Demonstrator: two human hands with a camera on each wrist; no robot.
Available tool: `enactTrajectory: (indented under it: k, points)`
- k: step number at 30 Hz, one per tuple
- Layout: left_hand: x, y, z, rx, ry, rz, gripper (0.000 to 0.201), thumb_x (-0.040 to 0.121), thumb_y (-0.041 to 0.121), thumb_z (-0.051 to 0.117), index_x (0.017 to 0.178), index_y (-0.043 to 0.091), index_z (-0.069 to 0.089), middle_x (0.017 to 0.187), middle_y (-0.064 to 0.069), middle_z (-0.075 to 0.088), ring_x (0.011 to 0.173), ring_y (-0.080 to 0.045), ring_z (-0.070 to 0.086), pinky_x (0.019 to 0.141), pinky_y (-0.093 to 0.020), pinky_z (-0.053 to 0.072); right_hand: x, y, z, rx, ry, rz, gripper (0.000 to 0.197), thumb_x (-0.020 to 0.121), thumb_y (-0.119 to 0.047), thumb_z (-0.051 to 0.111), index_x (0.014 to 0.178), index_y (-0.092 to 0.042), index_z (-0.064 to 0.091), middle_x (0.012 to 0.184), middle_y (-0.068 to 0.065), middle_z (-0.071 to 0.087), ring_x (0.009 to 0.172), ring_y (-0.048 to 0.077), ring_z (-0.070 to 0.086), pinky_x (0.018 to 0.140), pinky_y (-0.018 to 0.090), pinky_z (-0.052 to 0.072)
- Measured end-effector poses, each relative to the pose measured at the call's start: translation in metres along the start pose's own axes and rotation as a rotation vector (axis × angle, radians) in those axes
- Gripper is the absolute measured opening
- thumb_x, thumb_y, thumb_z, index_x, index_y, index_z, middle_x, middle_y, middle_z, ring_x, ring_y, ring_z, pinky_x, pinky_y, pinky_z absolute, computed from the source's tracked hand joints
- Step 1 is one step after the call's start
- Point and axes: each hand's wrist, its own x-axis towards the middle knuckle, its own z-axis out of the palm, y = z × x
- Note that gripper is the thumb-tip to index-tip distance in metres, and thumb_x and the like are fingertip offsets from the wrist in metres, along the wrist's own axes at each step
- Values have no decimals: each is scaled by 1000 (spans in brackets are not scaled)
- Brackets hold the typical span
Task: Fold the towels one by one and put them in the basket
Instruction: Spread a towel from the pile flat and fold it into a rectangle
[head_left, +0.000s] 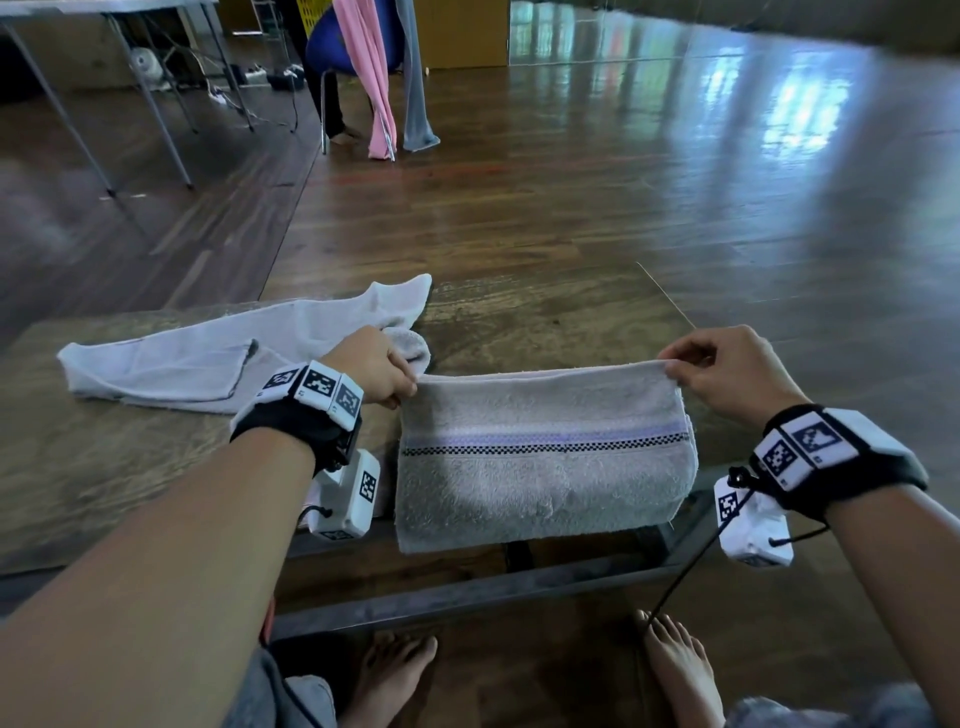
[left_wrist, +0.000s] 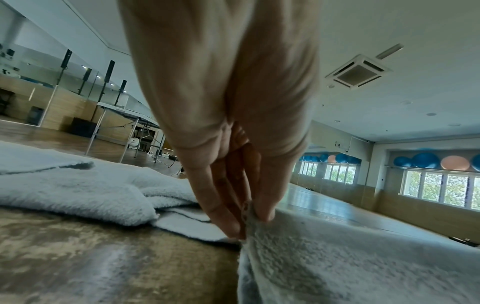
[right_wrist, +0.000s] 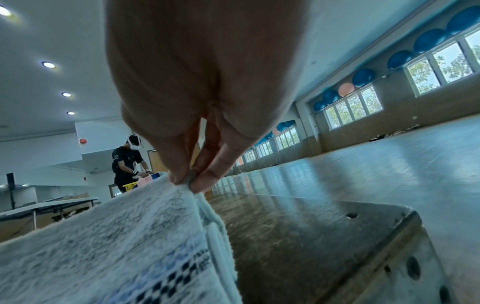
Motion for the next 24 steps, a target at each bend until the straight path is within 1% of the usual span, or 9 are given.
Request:
enactTrajectory:
  k: [3, 7, 10, 12, 13, 17, 20, 22, 24]
  points:
    - [1, 0, -2, 12, 42, 38, 9, 74, -7, 77, 79, 0, 78, 83, -19, 75, 79, -33, 73, 78, -39, 62, 1, 0, 1, -7, 1, 1, 7, 87, -21, 76, 86, -28, 77, 84, -6, 74, 89, 16, 69, 92, 43, 57]
    - [0, 2, -2, 58, 60, 134, 14, 73, -10, 74, 82, 0, 76, 73, -11, 72, 68, -26, 68, 67, -33, 62, 3, 2, 2, -41, -4, -15, 12, 88, -18, 73, 84, -29, 76, 86, -2, 74, 91, 20, 69, 92, 43, 56]
    - [-2, 4, -1, 113, 52, 231, 18, 77, -9, 67, 88, 2, 77, 80, 6, 65, 73, -16, 60, 57, -8, 50, 4, 3, 3, -122, -45, -31, 15, 92, -17, 67, 91, -25, 79, 93, 1, 75, 101, 25, 66, 95, 48, 53]
    - [-2, 6, -1, 206, 60, 287, 20, 80, -5, 65, 91, 5, 78, 93, 11, 58, 74, -6, 54, 53, 0, 38, 5, 2, 4, -173, -68, -37, 16, 95, -17, 63, 93, -23, 78, 95, 2, 73, 107, 28, 63, 97, 51, 51]
    - [-2, 7, -1, 232, 59, 293, 20, 81, -3, 65, 93, 7, 78, 97, 10, 58, 74, -2, 53, 53, -2, 37, 5, 2, 4, -191, -72, -34, 16, 95, -18, 62, 91, -24, 76, 95, 2, 71, 109, 29, 61, 98, 52, 50]
    - [-2, 9, 0, 298, 39, 285, 20, 83, -1, 63, 96, 6, 76, 99, 3, 62, 67, -6, 56, 61, -15, 43, 4, 2, 5, -227, -80, 0, 17, 96, -23, 60, 81, -30, 63, 86, -3, 65, 110, 30, 58, 101, 54, 47]
    - [-1, 9, 3, 315, -8, 242, 15, 88, 0, 58, 94, 3, 72, 75, 7, 66, 56, 0, 55, 52, -5, 42, 4, 3, 3, -235, -116, 31, 19, 96, -25, 58, 79, -32, 60, 87, -5, 66, 109, 31, 58, 104, 55, 43]
    - [-1, 9, 6, 325, -81, 168, 13, 93, 4, 53, 93, 6, 66, 64, 0, 67, 48, -8, 61, 50, -15, 50, 5, 3, 3, -252, -178, 77, 19, 96, -26, 56, 78, -31, 60, 93, -2, 68, 107, 30, 58, 107, 55, 40]
    - [-3, 12, 7, 340, -147, 110, 15, 96, 6, 47, 95, 7, 62, 61, -10, 70, 40, -11, 60, 49, -23, 50, 6, 4, 3, -288, -254, 130, 22, 95, -24, 56, 76, -29, 65, 87, -6, 67, 103, 27, 58, 110, 56, 38]
